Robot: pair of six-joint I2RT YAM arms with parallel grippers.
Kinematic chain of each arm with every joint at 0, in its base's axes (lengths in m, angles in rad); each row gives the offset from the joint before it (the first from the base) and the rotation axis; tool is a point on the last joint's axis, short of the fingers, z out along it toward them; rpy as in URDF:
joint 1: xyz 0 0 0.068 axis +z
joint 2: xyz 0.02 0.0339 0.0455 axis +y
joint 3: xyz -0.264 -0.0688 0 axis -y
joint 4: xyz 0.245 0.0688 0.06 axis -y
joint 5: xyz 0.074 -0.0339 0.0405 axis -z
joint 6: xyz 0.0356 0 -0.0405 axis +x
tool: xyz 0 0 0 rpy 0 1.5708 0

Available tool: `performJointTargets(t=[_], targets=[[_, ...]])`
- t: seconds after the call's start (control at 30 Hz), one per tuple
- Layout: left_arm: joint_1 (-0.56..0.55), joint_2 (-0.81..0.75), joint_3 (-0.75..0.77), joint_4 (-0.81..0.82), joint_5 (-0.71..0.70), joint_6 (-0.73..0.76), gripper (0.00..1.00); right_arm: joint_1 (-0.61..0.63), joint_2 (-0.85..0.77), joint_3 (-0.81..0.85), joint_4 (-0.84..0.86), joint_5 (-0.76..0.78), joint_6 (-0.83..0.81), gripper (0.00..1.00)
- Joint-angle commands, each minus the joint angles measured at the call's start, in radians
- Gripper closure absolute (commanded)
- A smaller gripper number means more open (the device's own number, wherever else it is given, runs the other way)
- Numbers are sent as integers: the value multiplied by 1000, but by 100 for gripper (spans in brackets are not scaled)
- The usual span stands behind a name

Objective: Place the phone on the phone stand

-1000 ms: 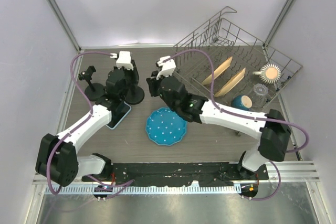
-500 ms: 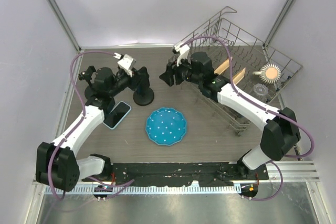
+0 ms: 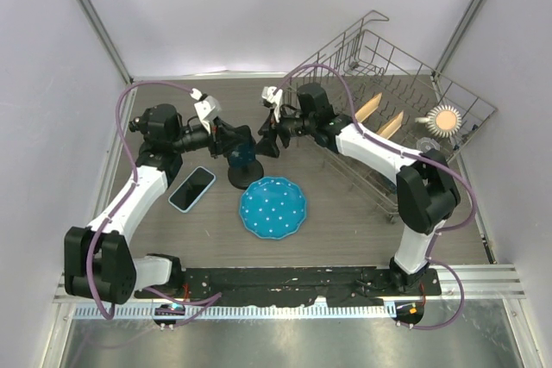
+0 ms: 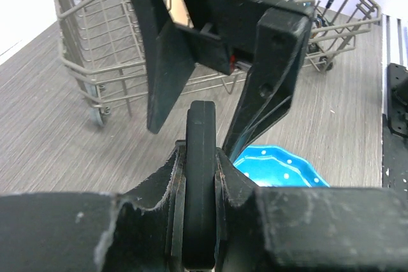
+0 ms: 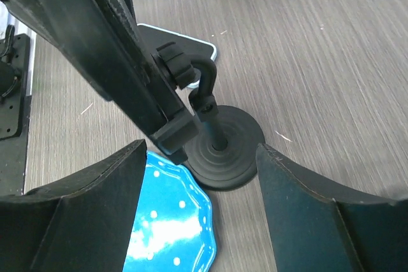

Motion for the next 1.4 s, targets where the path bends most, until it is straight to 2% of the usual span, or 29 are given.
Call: performJointTargets(t=[0.0, 0.23, 0.27, 0.43, 0.53, 0.6, 0.63, 0.67, 0.7, 0.73, 0.77, 0.87, 1.03, 1.23, 1.27, 1.3, 1.33, 1.37], targets=[[9, 8, 60, 61, 102, 26, 100, 5, 27, 112, -12, -136, -70, 26], [7, 28, 65, 65, 113, 32, 100, 29, 99, 183, -58, -195, -85, 33], [8, 29, 66, 65, 113, 32, 100, 34, 108, 186, -55, -205, -76, 38], [8, 26, 63, 64, 99, 43, 100, 45, 117, 163, 2, -207, -44, 53], [7, 29, 57, 84, 88, 35, 100, 52, 127, 157, 13, -181, -28, 69], [4, 25, 45, 119, 37, 23, 100, 68, 111, 123, 89, -117, 43, 99], [-7, 16, 28, 127, 9, 29, 100, 98, 96, 95, 144, 84, 118, 99], [-11, 13, 22, 124, -10, 41, 100, 118, 70, 57, 295, 226, 181, 99], [-13, 11, 16, 134, -22, 48, 100, 140, 36, -89, 409, 387, 294, 100], [-21, 11, 5, 145, -31, 41, 100, 163, -32, -165, 504, 598, 335, 100], [-22, 14, 2, 153, -33, 37, 100, 192, -48, -216, 610, 656, 363, 99], [-31, 17, -12, 177, -39, 25, 100, 279, -85, -293, 674, 858, 362, 99], [-33, 23, -18, 189, -42, 18, 100, 310, -74, -235, 617, 931, 354, 100], [-33, 19, -29, 217, -53, 9, 100, 387, -133, -207, 499, 1140, 392, 100], [-33, 22, -27, 217, -51, 6, 100, 387, -136, -190, 481, 1116, 406, 100], [-33, 28, -20, 208, -38, 6, 100, 385, -128, -169, 459, 1003, 395, 99], [-33, 31, -18, 202, -31, 6, 100, 384, -116, -140, 420, 973, 374, 100], [-31, 31, -15, 194, -25, 6, 100, 379, -107, -79, 317, 950, 354, 100]])
